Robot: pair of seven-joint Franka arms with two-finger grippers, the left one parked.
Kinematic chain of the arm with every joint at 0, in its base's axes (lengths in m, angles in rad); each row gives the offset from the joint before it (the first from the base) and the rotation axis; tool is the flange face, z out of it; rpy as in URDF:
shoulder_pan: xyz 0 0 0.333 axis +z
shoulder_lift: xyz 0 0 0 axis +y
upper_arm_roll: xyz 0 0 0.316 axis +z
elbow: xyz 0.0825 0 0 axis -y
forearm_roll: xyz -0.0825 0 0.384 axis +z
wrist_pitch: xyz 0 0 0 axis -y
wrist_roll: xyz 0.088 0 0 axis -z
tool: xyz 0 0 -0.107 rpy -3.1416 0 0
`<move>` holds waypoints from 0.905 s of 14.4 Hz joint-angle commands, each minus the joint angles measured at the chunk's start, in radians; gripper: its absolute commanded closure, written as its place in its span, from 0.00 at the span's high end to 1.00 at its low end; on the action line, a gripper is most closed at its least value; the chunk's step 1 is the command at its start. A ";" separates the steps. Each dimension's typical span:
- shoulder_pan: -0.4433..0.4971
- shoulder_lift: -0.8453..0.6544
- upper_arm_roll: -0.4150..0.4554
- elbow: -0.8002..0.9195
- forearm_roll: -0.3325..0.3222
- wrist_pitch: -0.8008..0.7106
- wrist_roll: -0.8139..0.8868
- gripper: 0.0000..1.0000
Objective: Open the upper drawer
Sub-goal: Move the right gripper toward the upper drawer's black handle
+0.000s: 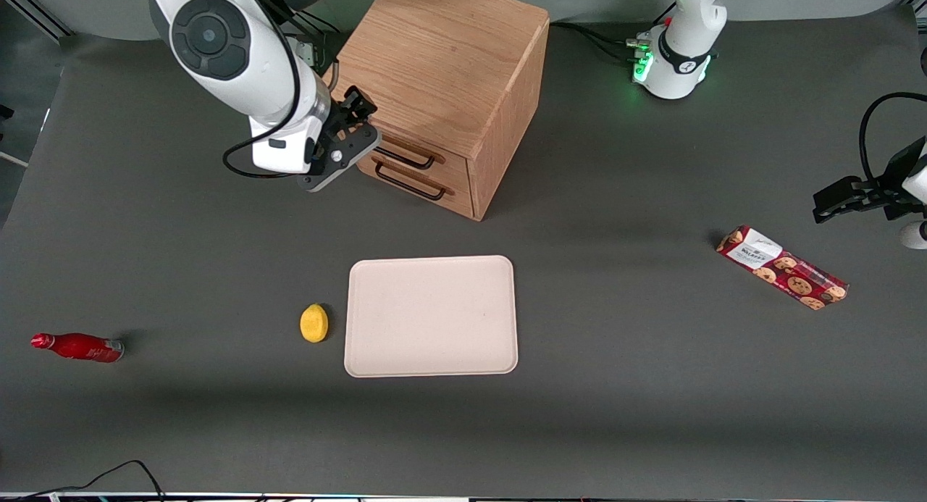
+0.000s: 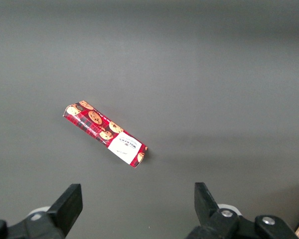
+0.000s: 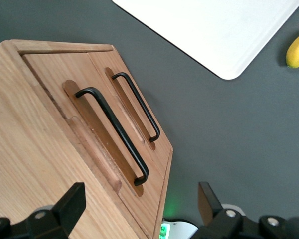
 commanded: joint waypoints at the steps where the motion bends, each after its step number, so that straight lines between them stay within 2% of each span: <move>1: -0.008 0.003 0.027 -0.007 0.019 0.019 -0.052 1.00; 6: -0.025 0.016 0.048 -0.064 0.004 0.129 -0.316 1.00; 9: -0.025 0.016 0.055 -0.085 0.019 0.166 -0.350 1.00; 10: -0.025 0.017 0.055 -0.087 0.033 0.166 -0.350 1.00; 12: -0.054 0.019 0.052 -0.111 0.135 0.166 -0.361 1.00; 13: -0.059 0.019 0.052 -0.119 0.152 0.165 -0.370 1.00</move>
